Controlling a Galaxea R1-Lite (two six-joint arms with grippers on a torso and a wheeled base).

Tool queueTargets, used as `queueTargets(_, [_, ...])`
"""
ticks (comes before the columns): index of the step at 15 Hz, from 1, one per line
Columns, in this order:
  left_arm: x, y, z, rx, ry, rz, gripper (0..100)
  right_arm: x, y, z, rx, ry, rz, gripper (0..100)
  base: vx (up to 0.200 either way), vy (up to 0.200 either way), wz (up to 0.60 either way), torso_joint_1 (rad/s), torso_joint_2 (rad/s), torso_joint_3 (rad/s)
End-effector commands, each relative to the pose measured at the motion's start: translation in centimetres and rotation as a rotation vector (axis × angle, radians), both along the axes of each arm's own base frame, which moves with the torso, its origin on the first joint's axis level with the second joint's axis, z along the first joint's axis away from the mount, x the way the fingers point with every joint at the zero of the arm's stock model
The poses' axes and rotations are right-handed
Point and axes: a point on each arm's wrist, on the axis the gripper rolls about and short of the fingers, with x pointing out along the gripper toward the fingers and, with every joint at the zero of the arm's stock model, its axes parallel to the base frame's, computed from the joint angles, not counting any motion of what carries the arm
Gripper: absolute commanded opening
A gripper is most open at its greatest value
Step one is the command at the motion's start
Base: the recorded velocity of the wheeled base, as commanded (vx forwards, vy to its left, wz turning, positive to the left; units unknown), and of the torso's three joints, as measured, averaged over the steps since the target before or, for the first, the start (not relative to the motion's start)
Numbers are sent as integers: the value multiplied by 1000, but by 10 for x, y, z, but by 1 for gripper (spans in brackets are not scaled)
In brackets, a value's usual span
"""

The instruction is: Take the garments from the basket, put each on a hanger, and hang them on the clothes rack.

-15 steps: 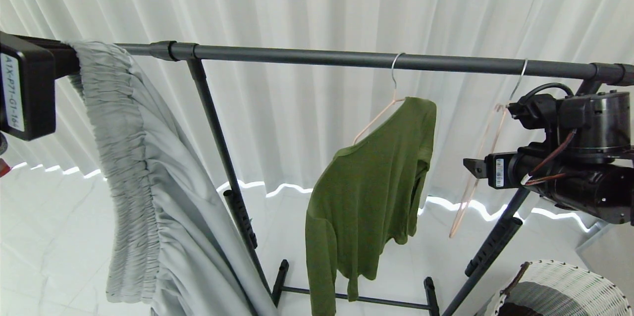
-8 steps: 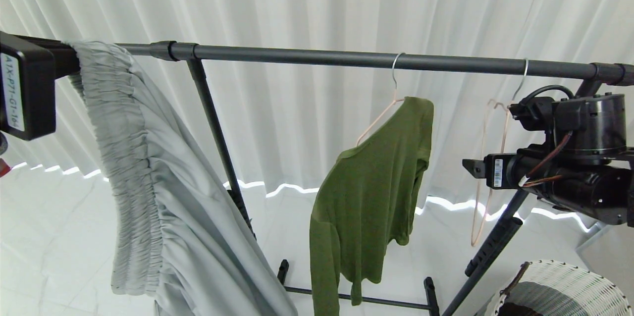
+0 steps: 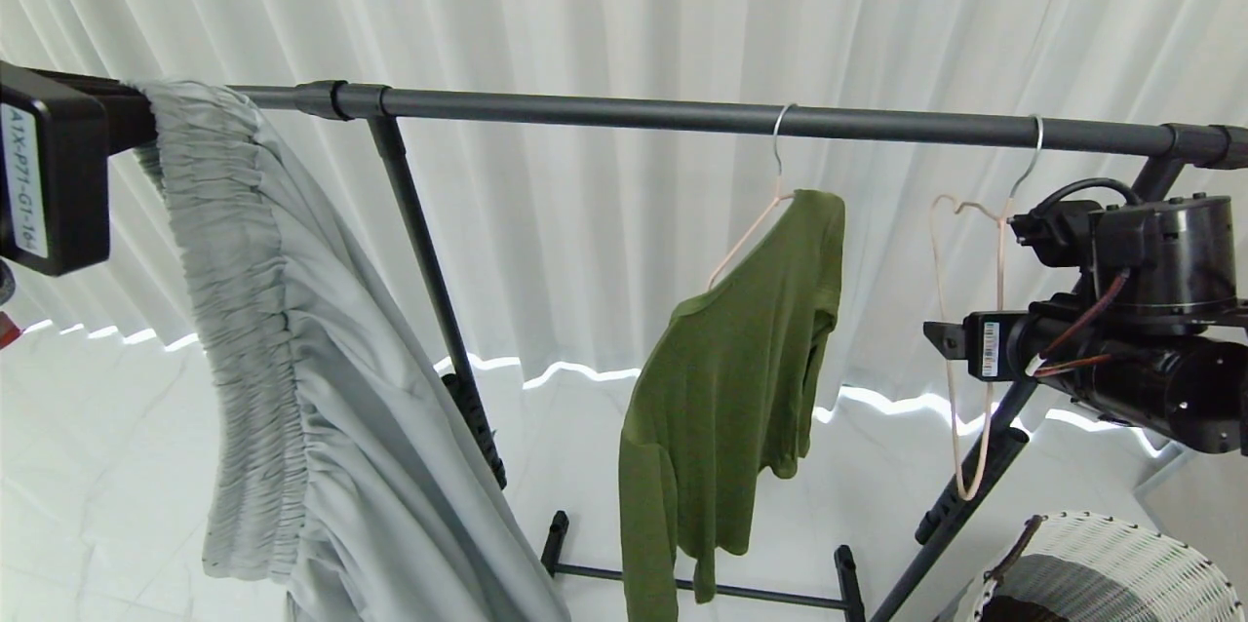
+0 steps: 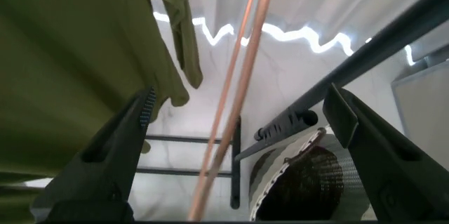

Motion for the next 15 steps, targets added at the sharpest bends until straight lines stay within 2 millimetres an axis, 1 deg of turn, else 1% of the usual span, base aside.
queueTargets(1, [0,-1,-1,2,3,0,0,-4,-3,3,4,-10,-2,100,0,0,0,0,0,0])
queueTargets(3, [0,-1,-1,2,3,0,0,-5,-3,2,2,-5,-2,100,0,0,0,0,0,0])
queueTargets(10, [0,0,0,-4,-2,2,0,4,1,-14,10,66,-24,100,0,0,0,0,0,0])
queueTargets(14, [0,0,0,-3,-1,0,0,7,0,-17,11,75,-35,100,0,0,0,0,0,0])
queueTargets(15, [0,0,0,-3,-1,0,0,8,-1,-18,11,78,-43,0,0,0,0,0,0,0])
